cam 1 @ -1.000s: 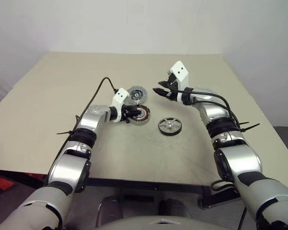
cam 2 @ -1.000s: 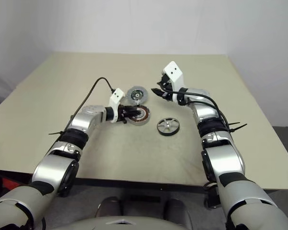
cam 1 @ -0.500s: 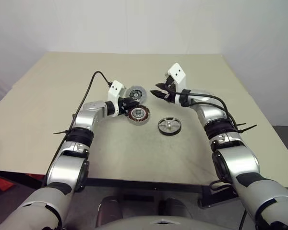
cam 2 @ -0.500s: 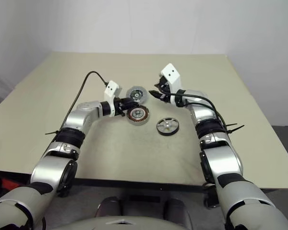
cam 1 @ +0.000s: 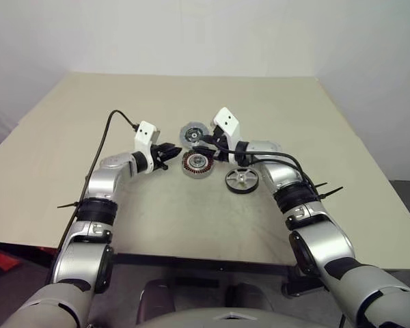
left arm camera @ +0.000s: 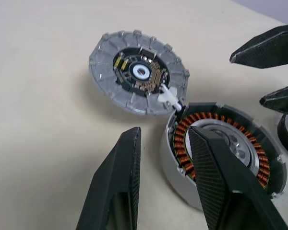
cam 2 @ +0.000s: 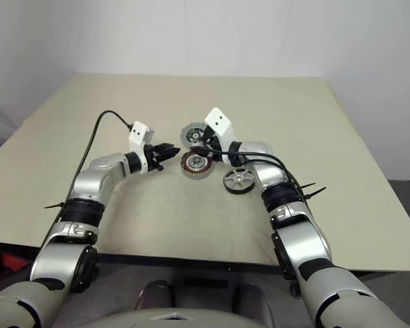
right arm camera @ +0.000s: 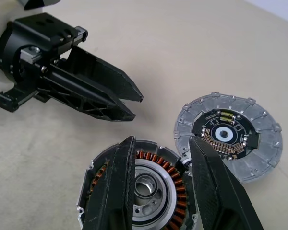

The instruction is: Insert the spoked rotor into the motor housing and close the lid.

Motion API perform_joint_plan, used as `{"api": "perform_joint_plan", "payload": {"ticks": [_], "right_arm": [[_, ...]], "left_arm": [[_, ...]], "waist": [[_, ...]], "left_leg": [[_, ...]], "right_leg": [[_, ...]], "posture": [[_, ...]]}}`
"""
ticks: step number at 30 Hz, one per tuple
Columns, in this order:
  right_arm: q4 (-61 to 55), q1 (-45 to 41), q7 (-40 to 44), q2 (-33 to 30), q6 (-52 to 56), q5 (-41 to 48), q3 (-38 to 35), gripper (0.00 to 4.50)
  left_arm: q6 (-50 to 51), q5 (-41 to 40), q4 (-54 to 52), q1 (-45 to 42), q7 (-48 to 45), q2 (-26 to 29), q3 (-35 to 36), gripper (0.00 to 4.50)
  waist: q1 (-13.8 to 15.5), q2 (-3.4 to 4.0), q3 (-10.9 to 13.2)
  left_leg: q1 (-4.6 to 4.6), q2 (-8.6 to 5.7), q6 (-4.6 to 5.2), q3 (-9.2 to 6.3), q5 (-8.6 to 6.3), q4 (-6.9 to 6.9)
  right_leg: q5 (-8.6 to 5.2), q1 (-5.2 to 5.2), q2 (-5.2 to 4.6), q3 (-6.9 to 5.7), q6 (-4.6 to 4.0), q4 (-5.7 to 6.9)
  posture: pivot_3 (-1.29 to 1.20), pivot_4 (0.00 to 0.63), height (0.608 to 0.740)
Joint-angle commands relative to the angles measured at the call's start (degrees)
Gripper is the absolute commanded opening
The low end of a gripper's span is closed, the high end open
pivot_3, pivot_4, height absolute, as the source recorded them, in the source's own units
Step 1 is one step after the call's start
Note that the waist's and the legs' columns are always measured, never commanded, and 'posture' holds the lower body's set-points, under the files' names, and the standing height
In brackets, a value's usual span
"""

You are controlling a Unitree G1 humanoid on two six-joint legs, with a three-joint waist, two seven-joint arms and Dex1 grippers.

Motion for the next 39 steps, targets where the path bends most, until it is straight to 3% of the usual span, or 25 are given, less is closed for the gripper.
{"api": "perform_joint_plan", "payload": {"ticks": [1, 6, 7, 21, 39], "right_arm": [[-2.0, -0.2, -0.3, 1.4, 1.1, -0.1, 0.8, 1.57], [0.9, -0.2, -1.3, 2.2, 0.2, -1.5, 1.6, 0.08], [1.4, -0.3, -1.4, 2.3, -0.1, -1.8, 1.8, 0.02], [13.2, -5.8, -3.6, 1.3, -5.3, -4.3, 0.5, 0.02], [13.2, -3.3, -3.7, 2.2, -5.7, -5.4, 0.9, 0.02]], "left_arm": [[0.6, -1.6, -5.0, 2.0, 1.0, 1.0, 1.4, 1.69], [2.1, -2.8, -9.0, 5.3, 2.3, 2.7, 2.8, 1.69], [2.5, -3.1, -10.0, 6.0, 2.5, 3.1, 3.2, 1.69], [6.7, -6.5, -21.2, 15.1, 5.2, 5.6, 5.3, 1.69], [6.1, -7.3, -19.9, 14.4, 6.2, 7.1, 6.2, 1.69]], "waist": [[-0.1, 0.0, 0.0], [-0.1, 0.0, 0.0], [-0.1, 0.0, 0.0], [-0.3, 0.0, 0.0], [-1.3, 0.0, 0.0]], "left_leg": [[0.0, 0.0, -0.03, 0.0, 0.02, -0.1], [0.01, 0.05, -0.08, 0.0, 0.05, -0.21], [0.04, 0.05, -0.08, 0.0, 0.05, -0.2], [0.09, 0.04, -0.09, 0.0, 0.06, -0.18], [0.06, 0.04, -0.08, 0.0, 0.06, -0.15]], "right_leg": [[0.0, 0.0, 0.01, 0.0, 0.0, -0.03], [-0.01, -0.01, 0.09, 0.0, -0.01, -0.06], [-0.01, -0.01, 0.09, 0.0, -0.01, -0.07], [-0.01, -0.01, 0.09, 0.0, -0.02, -0.04], [-0.01, -0.01, 0.09, 0.01, -0.02, 0.03]], "posture": [[0.0, 0.0, 0.74], [0.0, 0.0, 0.74], [0.0, 0.0, 0.74], [0.0, 0.0, 0.74], [0.0, 0.0, 0.74]]}}
